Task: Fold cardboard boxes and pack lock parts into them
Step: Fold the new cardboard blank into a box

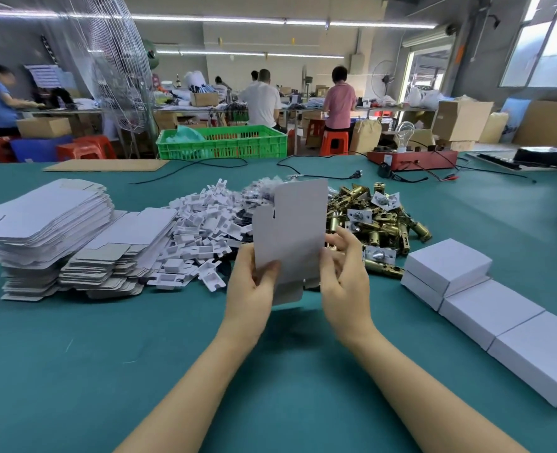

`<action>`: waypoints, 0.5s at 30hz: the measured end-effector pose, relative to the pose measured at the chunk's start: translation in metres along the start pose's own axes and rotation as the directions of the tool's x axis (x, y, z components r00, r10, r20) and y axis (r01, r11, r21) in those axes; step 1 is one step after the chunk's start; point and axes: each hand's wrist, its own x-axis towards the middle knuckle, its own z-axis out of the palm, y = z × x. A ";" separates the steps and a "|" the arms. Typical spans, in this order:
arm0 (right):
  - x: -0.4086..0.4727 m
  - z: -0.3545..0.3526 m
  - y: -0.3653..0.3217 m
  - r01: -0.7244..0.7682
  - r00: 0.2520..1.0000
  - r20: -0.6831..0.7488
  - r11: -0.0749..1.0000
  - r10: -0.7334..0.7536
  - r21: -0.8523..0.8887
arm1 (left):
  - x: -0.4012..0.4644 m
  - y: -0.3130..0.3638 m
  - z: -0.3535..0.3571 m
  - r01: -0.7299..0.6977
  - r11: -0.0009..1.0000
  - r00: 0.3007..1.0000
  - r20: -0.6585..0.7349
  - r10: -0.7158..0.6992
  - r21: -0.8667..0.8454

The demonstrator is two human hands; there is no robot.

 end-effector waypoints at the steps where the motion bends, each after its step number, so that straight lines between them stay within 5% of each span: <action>1: -0.001 0.001 -0.003 -0.005 1.000 0.001 0.999 0.005 0.035 | -0.004 0.000 0.003 -0.031 0.999 0.999 -0.014 0.031 0.044; 5: -0.009 0.003 -0.007 -0.074 0.990 0.121 0.995 0.066 0.065 | -0.016 0.003 0.011 -0.247 0.935 0.969 0.046 0.243 0.253; 10: -0.008 0.008 -0.011 -0.175 0.956 0.280 0.941 0.091 0.291 | -0.023 0.006 0.019 -0.435 0.882 0.849 0.408 0.335 0.180; 15: 0.010 -0.005 -0.012 -0.265 0.961 0.199 0.845 0.193 0.465 | -0.020 0.002 0.016 -0.411 0.835 0.910 0.220 0.352 0.365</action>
